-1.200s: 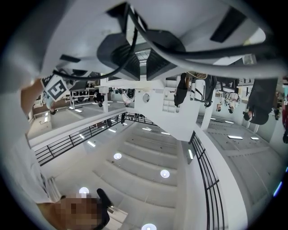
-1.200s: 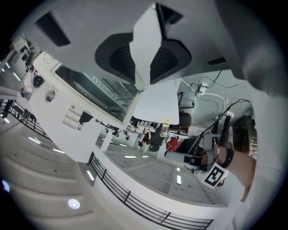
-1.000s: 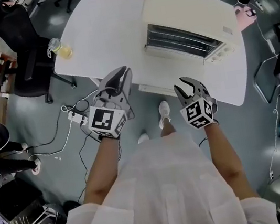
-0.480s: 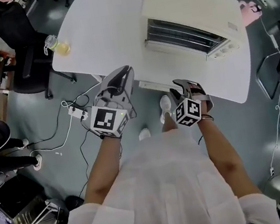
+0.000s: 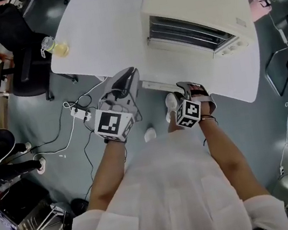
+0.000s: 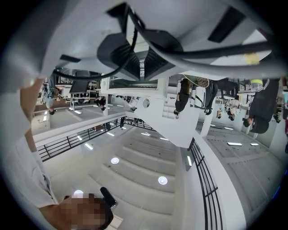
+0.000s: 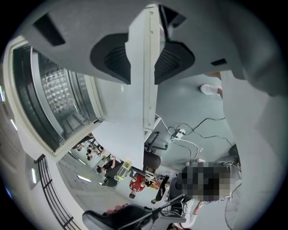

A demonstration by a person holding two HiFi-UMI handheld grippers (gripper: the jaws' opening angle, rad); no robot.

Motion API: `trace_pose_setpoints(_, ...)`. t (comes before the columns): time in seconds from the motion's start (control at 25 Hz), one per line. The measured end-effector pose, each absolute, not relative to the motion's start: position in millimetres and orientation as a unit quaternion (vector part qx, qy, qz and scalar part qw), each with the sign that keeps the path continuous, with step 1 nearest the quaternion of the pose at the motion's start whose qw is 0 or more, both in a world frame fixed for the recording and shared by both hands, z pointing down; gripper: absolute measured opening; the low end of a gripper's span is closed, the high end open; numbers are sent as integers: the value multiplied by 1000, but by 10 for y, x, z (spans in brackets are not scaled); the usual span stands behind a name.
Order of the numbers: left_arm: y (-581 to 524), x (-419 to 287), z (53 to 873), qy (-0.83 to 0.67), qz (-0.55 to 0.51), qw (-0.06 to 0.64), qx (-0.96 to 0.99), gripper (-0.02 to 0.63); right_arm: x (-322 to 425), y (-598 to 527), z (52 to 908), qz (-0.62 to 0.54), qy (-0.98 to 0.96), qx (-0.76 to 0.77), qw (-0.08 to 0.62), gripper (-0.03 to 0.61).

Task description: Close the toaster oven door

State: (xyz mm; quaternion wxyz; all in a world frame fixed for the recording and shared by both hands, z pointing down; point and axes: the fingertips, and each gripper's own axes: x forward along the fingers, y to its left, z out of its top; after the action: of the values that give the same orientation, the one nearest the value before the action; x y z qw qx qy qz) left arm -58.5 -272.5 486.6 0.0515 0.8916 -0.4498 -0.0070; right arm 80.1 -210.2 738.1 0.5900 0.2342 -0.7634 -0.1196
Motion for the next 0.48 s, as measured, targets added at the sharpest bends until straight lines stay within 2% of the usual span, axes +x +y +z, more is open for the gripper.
trace_pose_setpoints(0.48, -2753, -546, 4937, -444, 2, 53, 894, 20, 833, -2027, 7652, -97, -753, 214, 615, 166)
